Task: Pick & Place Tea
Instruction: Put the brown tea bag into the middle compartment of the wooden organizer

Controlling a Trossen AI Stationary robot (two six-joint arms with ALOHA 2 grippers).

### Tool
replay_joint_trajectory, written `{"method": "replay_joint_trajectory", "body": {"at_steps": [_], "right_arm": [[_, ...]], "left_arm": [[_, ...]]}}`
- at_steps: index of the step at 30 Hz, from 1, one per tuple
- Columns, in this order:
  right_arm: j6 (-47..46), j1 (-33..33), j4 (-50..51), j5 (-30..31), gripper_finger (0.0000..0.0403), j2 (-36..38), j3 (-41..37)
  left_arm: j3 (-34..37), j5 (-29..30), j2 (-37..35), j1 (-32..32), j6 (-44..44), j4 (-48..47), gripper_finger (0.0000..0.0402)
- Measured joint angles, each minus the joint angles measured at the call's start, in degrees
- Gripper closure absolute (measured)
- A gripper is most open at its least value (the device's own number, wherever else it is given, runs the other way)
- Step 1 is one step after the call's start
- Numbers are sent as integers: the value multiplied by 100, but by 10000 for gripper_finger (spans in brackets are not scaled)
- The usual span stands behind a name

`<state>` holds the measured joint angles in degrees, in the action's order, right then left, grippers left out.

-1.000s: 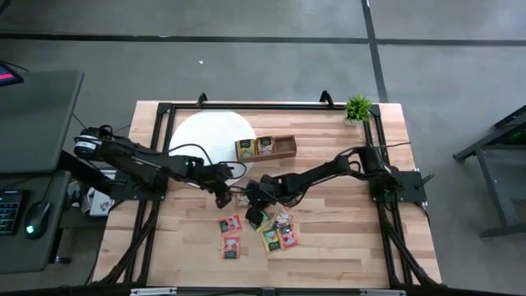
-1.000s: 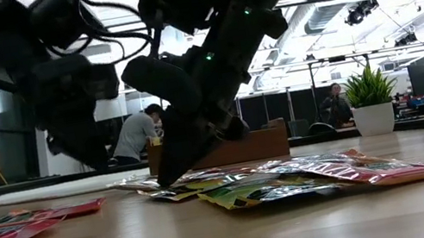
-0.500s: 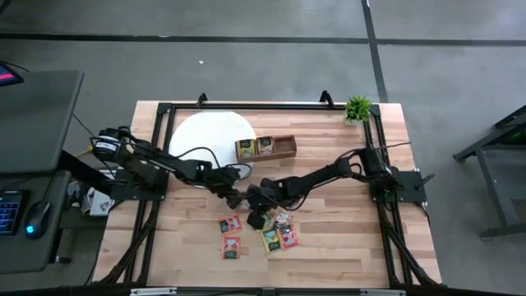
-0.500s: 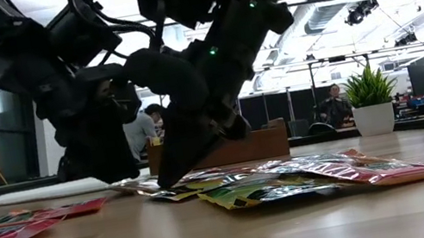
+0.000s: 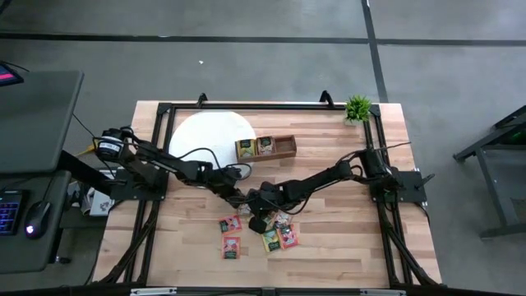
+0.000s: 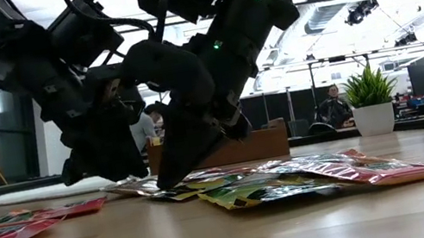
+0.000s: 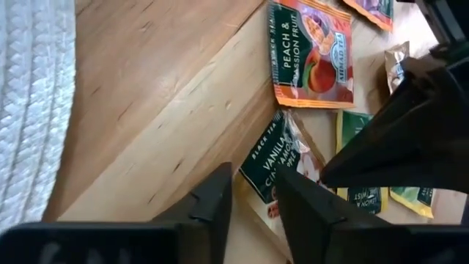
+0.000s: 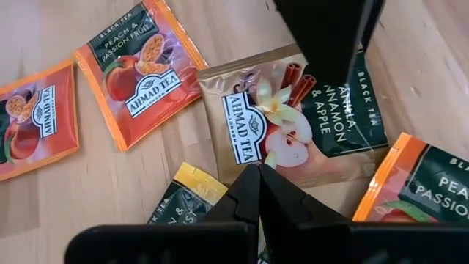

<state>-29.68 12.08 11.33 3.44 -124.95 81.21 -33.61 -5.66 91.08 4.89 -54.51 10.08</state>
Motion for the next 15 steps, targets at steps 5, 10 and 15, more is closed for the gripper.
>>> {"method": "replay_joint_trajectory", "body": {"at_steps": [5,10,15], "right_arm": [[17,-2,0,0,403,0,0],[56,-2,0,-3,403,-2,0],[60,-7,8,-45,403,28,0]], "left_arm": [[0,41,5,0,-46,-76,384],[0,22,5,0,25,-116,398],[-2,44,3,2,23,-177,401]]}}
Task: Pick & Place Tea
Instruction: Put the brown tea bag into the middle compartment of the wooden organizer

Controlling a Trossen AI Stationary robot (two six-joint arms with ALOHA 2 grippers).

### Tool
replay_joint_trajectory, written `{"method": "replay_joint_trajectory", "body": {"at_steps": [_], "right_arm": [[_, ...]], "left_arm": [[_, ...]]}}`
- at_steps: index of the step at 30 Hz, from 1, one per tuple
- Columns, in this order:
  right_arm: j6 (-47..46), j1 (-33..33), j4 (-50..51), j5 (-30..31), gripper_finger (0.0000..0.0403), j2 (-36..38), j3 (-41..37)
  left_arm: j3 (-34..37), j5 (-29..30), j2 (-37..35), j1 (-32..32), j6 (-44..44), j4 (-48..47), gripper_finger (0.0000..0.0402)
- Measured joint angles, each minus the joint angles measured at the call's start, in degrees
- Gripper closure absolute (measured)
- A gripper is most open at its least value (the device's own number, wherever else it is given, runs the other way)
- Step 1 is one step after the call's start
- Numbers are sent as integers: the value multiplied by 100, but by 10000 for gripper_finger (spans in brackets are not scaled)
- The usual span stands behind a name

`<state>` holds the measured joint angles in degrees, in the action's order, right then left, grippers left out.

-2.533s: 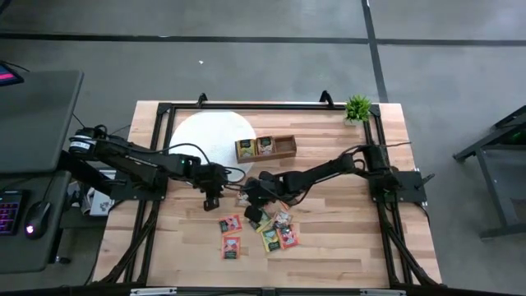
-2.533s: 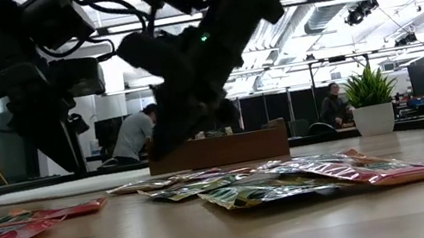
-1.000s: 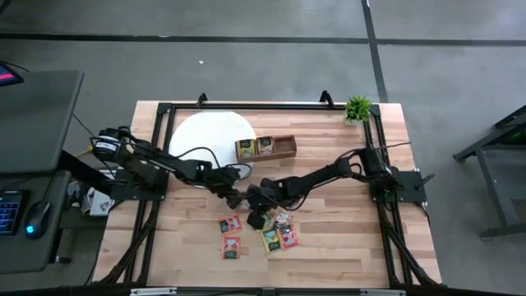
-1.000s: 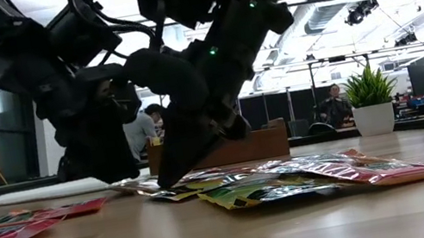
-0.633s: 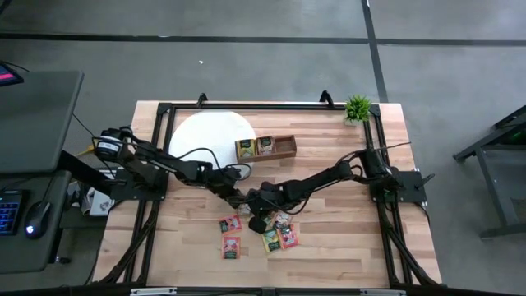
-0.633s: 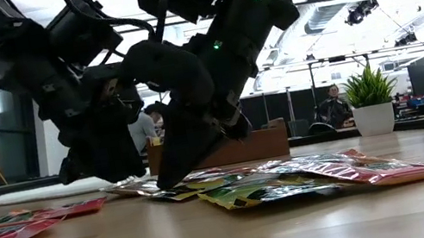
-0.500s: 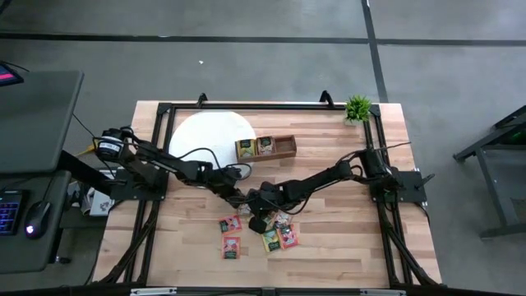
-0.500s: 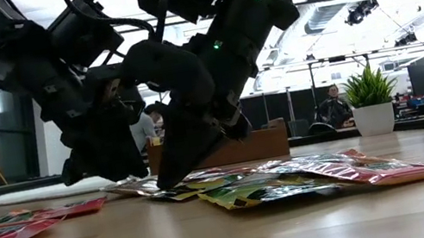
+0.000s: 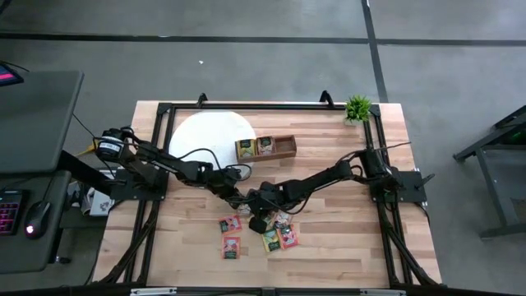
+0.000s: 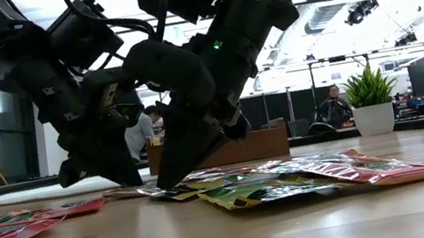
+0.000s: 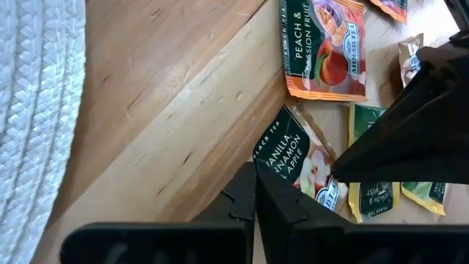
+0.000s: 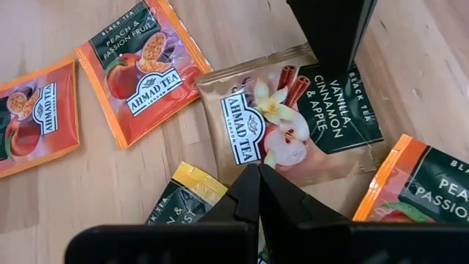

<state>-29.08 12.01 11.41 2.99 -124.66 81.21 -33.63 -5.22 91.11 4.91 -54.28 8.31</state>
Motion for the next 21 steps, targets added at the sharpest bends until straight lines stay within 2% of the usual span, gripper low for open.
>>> {"method": "replay_joint_trajectory", "body": {"at_steps": [8,14,21], "right_arm": [[105,-13,409,67,403,497,-17],[172,-87,1154,614,402,1421,-13],[222,13,2057,1253,402,2776,-4]], "left_arm": [[-4,19,-11,0,42,-78,401],[-4,75,-13,1,197,-72,401],[-1,165,-235,-9,903,204,401]]}}
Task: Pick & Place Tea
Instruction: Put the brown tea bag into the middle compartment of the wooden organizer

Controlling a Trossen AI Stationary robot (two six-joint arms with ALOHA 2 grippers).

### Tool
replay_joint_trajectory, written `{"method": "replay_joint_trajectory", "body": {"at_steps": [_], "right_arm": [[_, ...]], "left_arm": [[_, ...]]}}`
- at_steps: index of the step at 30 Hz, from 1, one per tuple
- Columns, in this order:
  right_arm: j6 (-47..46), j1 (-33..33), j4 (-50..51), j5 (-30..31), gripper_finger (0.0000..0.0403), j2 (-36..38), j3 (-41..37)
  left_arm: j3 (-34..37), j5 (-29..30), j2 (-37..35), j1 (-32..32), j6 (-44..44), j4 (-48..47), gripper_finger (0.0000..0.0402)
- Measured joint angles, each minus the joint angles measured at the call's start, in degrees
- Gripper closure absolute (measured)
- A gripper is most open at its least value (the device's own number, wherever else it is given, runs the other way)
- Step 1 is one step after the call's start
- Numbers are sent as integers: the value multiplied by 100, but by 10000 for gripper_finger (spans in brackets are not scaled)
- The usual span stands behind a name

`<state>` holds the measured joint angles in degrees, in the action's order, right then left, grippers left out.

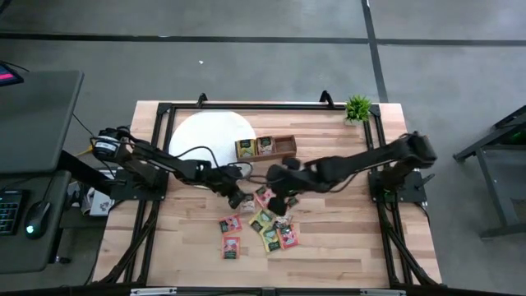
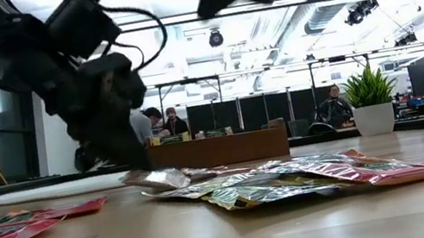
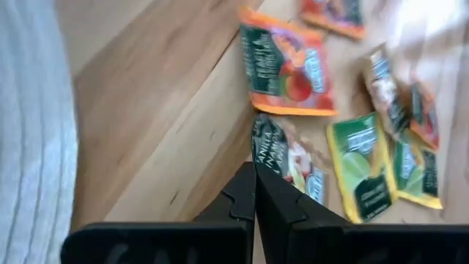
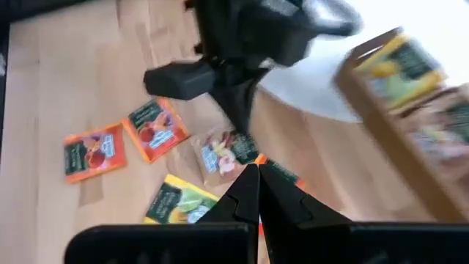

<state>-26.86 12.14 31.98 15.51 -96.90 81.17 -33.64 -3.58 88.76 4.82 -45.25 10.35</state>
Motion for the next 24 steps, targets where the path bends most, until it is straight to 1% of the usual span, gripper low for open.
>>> {"method": "replay_joint_trajectory", "body": {"at_steps": [6,11,15,20,24], "right_arm": [[-294,110,937,476,402,916,2],[-760,290,1840,817,402,1417,2],[-1103,456,2405,1106,402,1671,4],[-1321,623,2623,1393,401,1805,4],[-1321,667,2611,1418,401,1785,4]], "left_arm": [[5,418,-548,2,508,-228,401],[14,820,-1006,2,965,-571,401],[-3,1191,-1341,2,1505,-433,401],[-3,1810,-1603,2,2227,68,401],[-22,1937,-1669,-127,2824,835,401]]}}
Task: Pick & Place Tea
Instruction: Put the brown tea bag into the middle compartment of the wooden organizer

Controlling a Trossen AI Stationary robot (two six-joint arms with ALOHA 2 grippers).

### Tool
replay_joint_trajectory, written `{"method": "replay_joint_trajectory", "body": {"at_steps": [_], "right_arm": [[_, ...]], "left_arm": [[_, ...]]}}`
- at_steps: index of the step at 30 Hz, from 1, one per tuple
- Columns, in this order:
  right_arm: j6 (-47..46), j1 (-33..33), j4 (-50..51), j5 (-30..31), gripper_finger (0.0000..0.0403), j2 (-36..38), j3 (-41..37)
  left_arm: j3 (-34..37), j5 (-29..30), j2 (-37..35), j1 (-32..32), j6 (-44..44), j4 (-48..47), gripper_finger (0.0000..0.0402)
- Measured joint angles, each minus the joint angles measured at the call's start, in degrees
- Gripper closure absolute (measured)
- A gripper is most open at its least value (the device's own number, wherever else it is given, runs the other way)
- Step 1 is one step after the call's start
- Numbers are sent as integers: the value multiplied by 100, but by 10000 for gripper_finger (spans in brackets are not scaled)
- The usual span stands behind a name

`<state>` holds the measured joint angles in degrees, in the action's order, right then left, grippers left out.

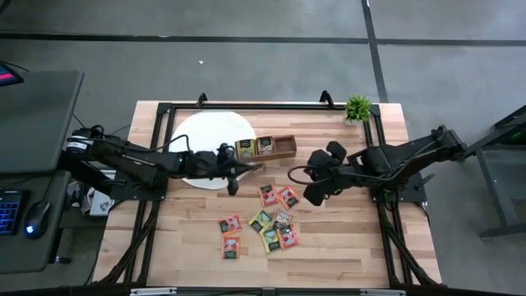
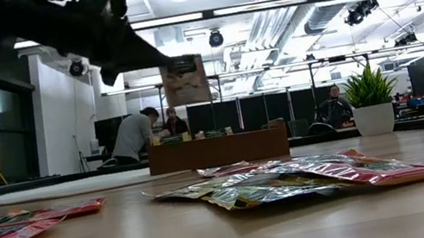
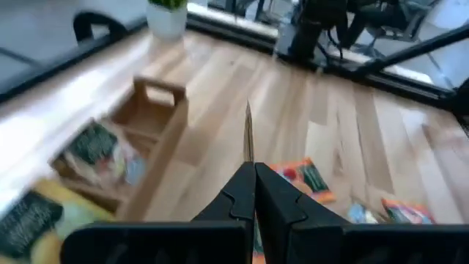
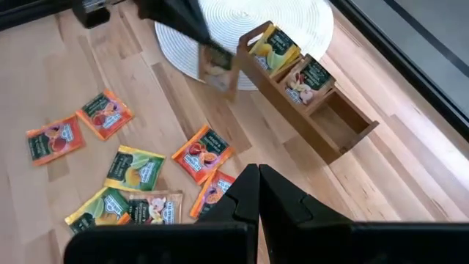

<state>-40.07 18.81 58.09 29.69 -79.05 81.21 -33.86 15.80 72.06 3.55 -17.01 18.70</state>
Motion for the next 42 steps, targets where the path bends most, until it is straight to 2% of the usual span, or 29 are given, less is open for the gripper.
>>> {"method": "replay_joint_trajectory", "body": {"at_steps": [3,9,18,22,28,32,42], "right_arm": [[0,1,-3,0,401,-7,0],[50,0,-5,24,400,-11,0],[155,0,-7,34,400,-11,0],[155,0,-7,131,400,-13,0],[157,0,-10,170,400,-13,0],[155,0,-10,168,400,-13,0],[134,0,-23,160,400,-13,2]], "left_arm": [[-129,-128,10,-254,304,156,401],[-480,-892,25,-956,866,167,401],[-530,-2009,42,-2131,1167,156,401],[-521,-2374,280,-2436,1182,172,401],[-517,-2626,751,-2531,1147,317,401],[-536,-2708,987,-2531,1073,836,401],[-827,-2903,1678,-2531,1031,859,401]]}}
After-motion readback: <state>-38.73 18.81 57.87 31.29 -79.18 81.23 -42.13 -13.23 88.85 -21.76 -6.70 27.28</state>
